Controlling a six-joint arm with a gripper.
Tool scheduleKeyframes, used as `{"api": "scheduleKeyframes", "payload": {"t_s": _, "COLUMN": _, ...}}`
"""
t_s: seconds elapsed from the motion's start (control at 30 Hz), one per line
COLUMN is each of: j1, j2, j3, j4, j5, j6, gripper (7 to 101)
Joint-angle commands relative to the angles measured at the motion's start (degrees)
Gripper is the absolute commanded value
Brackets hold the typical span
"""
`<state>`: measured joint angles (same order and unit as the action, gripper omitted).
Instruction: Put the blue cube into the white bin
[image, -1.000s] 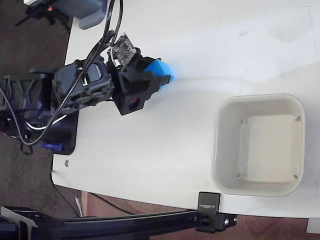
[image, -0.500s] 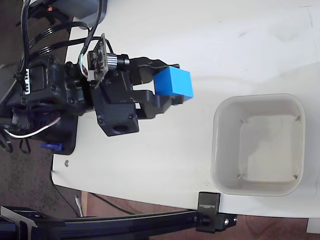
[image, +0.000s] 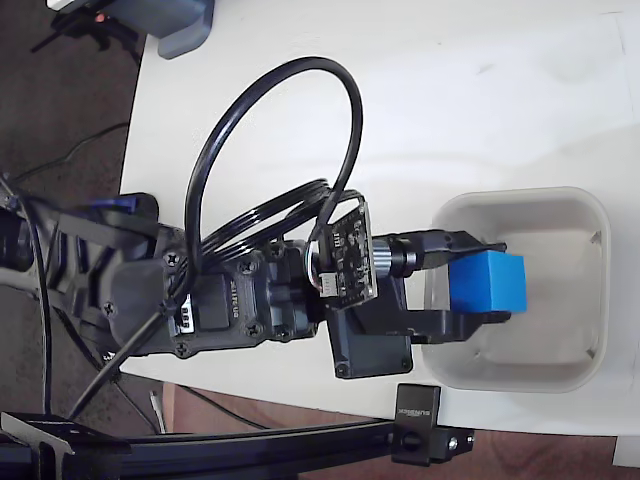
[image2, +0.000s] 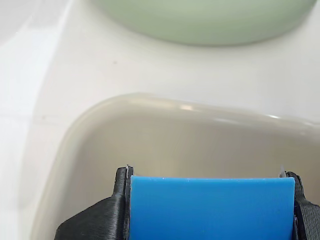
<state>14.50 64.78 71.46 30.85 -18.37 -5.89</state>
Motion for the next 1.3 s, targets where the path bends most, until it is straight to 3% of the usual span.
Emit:
{"api": "scheduleKeyframes", "payload": {"t_s": 0.03, "j1": 1.23, "j2": 1.05, "j3": -5.63, "j4": -0.26, "j5": -1.41, "j6": 0.0, "gripper": 74.7}}
{"api": "scheduleKeyframes", "payload": {"t_s": 0.1, "j1": 1.32, "j2": 0.62, "j3": -6.42, "j4": 0.79, "j5": -1.67, "j6": 0.09, "gripper": 100.0}}
{"api": "scheduleKeyframes", "payload": {"t_s": 0.3, "j1": 0.97, "j2": 2.9, "j3": -4.83, "j4": 2.72, "j5": -1.93, "j6": -1.49, "gripper": 100.3}}
{"api": "scheduleKeyframes", "payload": {"t_s": 0.43, "j1": -1.58, "j2": 12.83, "j3": 3.16, "j4": 6.15, "j5": 1.49, "j6": -3.16, "gripper": 100.3}}
{"api": "scheduleKeyframes", "payload": {"t_s": 0.6, "j1": -5.45, "j2": 36.65, "j3": 27.07, "j4": 10.37, "j5": 7.56, "j6": -2.2, "gripper": 100.3}}
{"api": "scheduleKeyframes", "payload": {"t_s": 0.77, "j1": -11.34, "j2": 62.05, "j3": 58.36, "j4": 9.14, "j5": 13.45, "j6": 0.7, "gripper": 100.3}}
{"api": "scheduleKeyframes", "payload": {"t_s": 0.9, "j1": -14.5, "j2": 75.23, "j3": 74.88, "j4": 10.11, "j5": 15.21, "j6": 2.11, "gripper": 100.3}}
{"api": "scheduleKeyframes", "payload": {"t_s": 1.3, "j1": -17.23, "j2": 102.39, "j3": 96.68, "j4": 10.72, "j5": 17.75, "j6": 6.15, "gripper": 100.3}}
